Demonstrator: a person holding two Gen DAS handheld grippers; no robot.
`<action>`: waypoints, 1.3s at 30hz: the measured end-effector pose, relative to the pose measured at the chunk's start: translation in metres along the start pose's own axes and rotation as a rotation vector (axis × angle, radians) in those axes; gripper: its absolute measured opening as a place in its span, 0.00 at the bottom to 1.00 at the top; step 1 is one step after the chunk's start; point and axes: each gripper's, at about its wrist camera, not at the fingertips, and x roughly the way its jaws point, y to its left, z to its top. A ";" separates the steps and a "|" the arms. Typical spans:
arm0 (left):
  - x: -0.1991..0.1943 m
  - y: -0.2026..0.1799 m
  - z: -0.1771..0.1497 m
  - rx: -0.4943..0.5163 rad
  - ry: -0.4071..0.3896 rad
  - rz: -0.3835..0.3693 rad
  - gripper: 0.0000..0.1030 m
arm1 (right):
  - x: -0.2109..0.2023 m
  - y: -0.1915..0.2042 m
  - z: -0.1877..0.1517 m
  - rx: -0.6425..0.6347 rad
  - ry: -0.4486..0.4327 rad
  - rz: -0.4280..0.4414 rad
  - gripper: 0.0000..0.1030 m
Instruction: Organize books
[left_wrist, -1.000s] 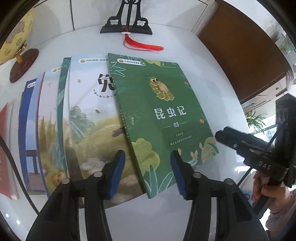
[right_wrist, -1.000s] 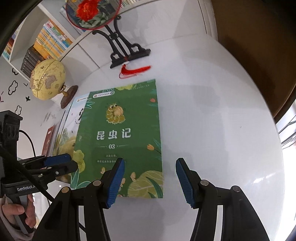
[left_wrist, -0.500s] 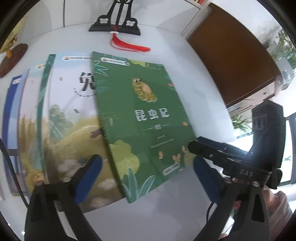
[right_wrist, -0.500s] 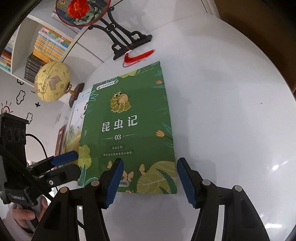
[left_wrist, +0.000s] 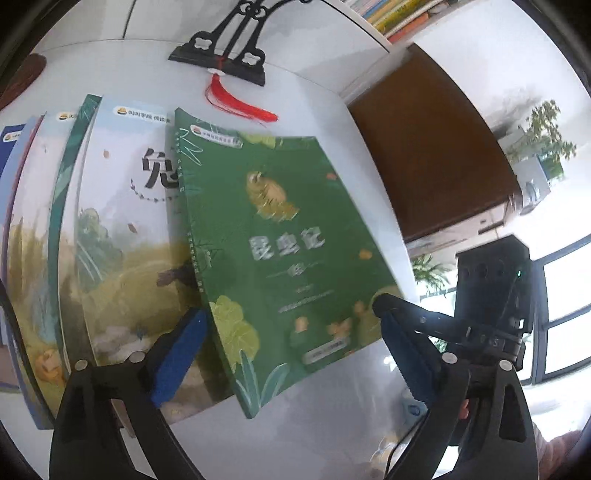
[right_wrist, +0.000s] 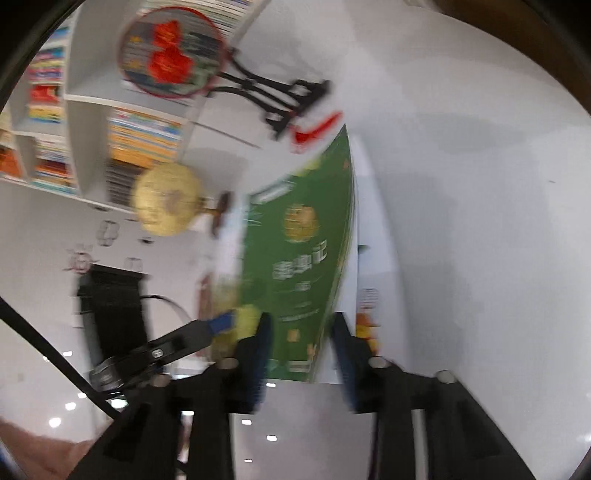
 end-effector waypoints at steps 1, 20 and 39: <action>0.001 -0.002 -0.002 0.014 0.001 0.018 0.82 | 0.002 0.003 -0.001 -0.020 0.008 -0.016 0.26; 0.032 -0.009 0.014 -0.061 -0.003 -0.038 0.52 | 0.030 0.000 -0.007 -0.108 0.090 -0.266 0.04; 0.025 -0.052 0.000 0.246 0.016 0.214 0.11 | 0.020 0.043 -0.015 -0.352 0.043 -0.447 0.04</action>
